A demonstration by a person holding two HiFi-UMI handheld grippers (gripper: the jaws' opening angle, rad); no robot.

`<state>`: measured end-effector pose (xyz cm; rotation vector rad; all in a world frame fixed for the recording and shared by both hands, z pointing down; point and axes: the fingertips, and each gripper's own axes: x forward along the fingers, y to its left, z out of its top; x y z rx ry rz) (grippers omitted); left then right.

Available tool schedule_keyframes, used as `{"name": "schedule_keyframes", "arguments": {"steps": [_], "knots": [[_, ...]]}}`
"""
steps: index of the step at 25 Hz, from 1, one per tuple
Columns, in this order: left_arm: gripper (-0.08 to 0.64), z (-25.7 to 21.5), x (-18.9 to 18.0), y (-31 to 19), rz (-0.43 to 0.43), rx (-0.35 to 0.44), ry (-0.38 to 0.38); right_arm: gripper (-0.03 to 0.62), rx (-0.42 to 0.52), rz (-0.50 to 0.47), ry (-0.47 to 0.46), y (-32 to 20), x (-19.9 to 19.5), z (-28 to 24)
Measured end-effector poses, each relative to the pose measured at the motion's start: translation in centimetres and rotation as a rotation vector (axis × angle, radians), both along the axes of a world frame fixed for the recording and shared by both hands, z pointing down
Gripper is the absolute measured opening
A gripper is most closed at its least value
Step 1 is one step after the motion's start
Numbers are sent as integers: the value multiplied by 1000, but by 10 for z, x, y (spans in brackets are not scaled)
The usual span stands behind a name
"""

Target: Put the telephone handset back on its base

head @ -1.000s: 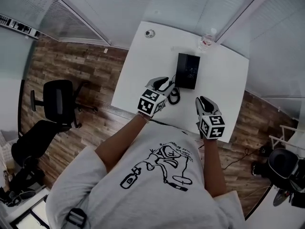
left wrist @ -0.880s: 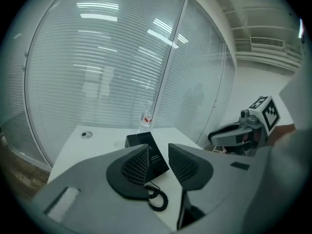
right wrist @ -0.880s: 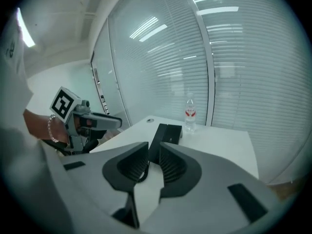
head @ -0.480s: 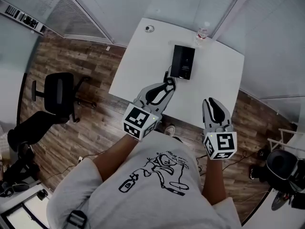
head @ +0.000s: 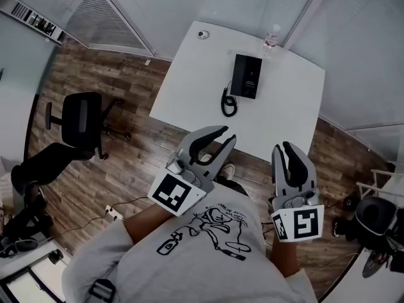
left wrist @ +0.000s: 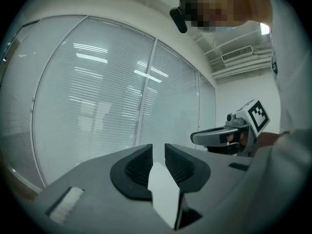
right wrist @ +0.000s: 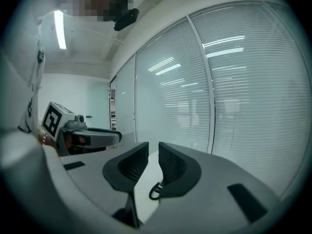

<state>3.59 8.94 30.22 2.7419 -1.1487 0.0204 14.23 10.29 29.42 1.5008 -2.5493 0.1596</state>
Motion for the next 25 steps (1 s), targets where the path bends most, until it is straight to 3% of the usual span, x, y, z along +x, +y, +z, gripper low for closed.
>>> {"name": "schedule_keyframes", "arguments": {"steps": [7,25], "knots": [[75,-19,-23,14,33,4,-3,57,43,19,15,12,-28,-31],[74,-31,-48,6,54,17,37,52,63,49,32,14,-55,-43]]}}
